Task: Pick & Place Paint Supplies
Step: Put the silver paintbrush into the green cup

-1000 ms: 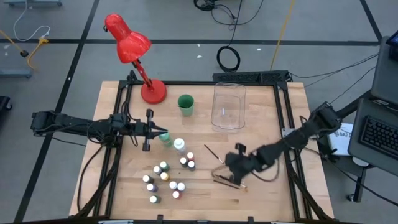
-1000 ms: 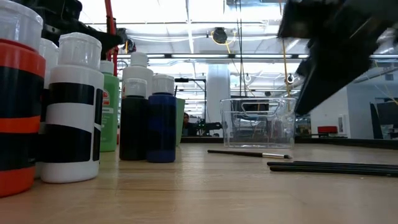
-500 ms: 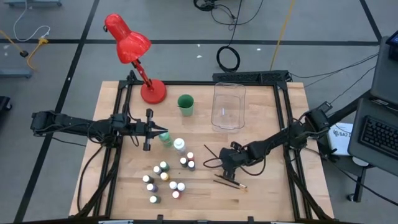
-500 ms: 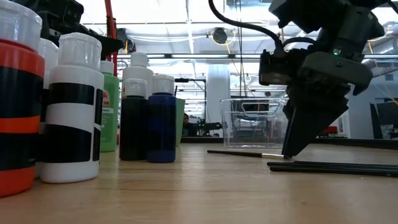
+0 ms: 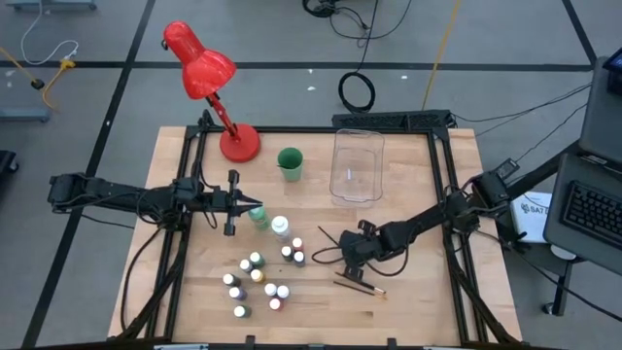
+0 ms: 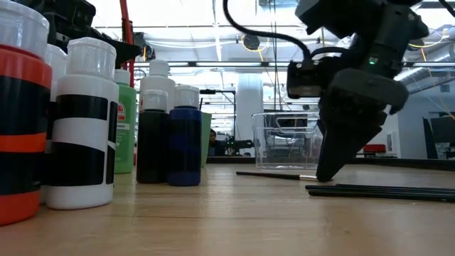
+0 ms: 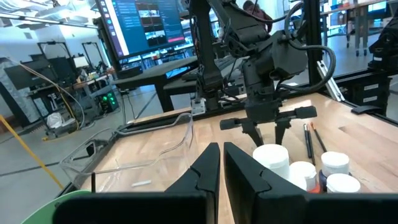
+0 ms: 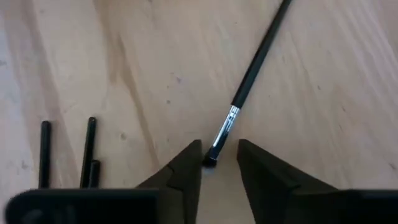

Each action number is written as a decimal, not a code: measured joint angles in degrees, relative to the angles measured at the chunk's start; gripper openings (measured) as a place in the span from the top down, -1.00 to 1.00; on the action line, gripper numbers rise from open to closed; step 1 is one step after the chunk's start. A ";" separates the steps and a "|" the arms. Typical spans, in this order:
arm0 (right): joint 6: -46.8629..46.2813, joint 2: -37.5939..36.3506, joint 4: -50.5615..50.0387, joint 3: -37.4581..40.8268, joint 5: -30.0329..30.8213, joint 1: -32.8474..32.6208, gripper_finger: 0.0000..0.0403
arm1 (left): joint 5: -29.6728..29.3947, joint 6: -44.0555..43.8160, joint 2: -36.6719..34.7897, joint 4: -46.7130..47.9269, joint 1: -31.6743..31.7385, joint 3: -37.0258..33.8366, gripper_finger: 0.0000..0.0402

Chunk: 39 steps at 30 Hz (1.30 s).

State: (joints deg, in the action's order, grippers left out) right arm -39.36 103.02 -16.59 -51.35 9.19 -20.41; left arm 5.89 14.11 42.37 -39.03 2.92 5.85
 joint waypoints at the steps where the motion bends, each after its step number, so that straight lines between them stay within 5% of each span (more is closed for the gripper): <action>1: -0.73 0.01 -1.07 0.02 -0.21 -0.12 0.63 | 0.00 -0.02 0.00 0.00 0.00 -0.02 0.87; 6: -2.36 0.09 -4.86 0.04 -0.32 -0.17 0.95 | -0.02 0.00 0.00 0.08 0.00 -0.02 0.87; 17: 4.14 -7.67 -4.82 0.57 9.82 -2.07 0.99 | -0.04 0.16 0.00 0.69 0.00 -0.02 0.87; 24: 8.74 -18.22 -1.61 0.34 22.50 -7.06 0.99 | -0.04 -0.44 0.00 1.60 0.00 -0.01 0.87; 35: 37.74 -23.76 23.25 2.13 38.69 -10.84 0.99 | -1.62 -9.72 0.71 -6.17 -0.02 0.00 0.87; 39: 46.13 -23.64 35.90 7.52 31.30 -8.25 1.00 | -2.34 -11.70 2.05 -8.40 0.00 0.41 0.87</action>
State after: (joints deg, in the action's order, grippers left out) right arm 6.77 79.37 19.30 -43.84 40.49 -28.66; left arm 3.55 2.41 44.42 -47.43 2.92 6.26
